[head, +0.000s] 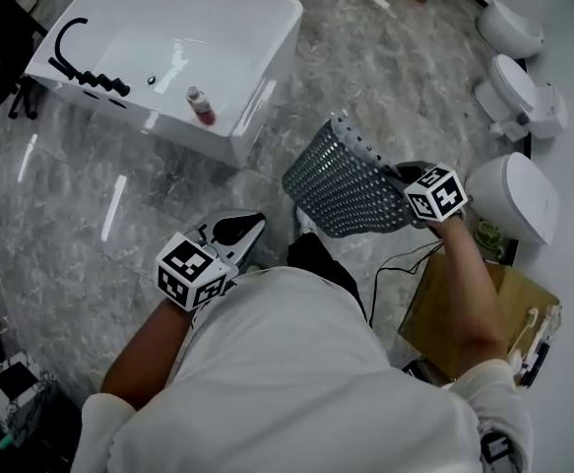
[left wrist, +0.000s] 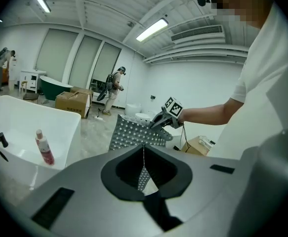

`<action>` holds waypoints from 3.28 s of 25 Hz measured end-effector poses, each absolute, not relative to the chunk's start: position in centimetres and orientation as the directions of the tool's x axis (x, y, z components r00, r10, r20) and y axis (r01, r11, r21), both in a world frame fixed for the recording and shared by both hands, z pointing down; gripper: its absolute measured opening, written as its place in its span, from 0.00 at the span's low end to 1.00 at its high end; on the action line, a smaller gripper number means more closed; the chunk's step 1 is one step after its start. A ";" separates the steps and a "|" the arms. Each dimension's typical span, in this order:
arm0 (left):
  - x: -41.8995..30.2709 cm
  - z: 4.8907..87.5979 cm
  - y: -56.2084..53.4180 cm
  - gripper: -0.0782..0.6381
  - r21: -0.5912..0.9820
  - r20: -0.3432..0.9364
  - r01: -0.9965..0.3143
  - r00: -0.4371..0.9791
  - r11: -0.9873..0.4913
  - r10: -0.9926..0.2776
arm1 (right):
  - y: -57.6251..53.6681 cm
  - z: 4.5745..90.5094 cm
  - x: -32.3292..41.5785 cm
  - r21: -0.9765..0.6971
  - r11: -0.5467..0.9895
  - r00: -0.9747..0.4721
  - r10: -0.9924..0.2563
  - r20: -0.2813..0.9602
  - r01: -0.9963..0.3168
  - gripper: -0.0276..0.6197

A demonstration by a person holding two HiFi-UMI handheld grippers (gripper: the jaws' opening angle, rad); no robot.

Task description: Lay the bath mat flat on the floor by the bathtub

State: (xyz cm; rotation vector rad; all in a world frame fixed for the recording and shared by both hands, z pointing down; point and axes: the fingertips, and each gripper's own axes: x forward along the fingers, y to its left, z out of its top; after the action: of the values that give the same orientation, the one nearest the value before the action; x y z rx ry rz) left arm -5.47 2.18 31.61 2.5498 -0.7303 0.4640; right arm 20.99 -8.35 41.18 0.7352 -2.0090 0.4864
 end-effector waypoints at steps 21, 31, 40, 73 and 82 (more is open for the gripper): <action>4.9 33.4 -18.4 0.13 0.401 0.517 -0.717 0.691 -0.570 -0.505 | -52.3 49.0 28.8 0.201 0.846 -0.288 -0.377 0.880 -0.493 0.10; 5.8 39.0 -24.2 0.13 0.434 0.569 -0.733 0.674 -0.523 -0.472 | -67.3 56.6 27.8 0.333 0.813 -0.218 -0.477 0.851 -0.478 0.11; 6.2 44.5 -26.2 0.13 0.480 0.563 -0.707 0.702 -0.519 -0.437 | -62.7 70.0 20.1 0.276 0.879 -0.243 -0.387 0.890 -0.389 0.11; -0.3 59.6 -14.3 0.13 0.562 0.556 -0.718 0.695 -0.410 -0.455 | -25.6 99.5 5.4 -0.175 0.934 -0.299 0.079 0.951 -0.311 0.20; -0.4 60.2 -12.1 0.13 0.575 0.546 -0.705 0.709 -0.415 -0.447 | -23.2 100.1 4.1 -0.192 0.927 -0.317 0.086 0.945 -0.321 0.17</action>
State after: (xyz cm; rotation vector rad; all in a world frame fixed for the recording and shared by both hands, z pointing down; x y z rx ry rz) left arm -0.43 -12.14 60.19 2.0781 -0.8751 0.3920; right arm 4.14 -23.20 100.11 0.1732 -1.8517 0.4105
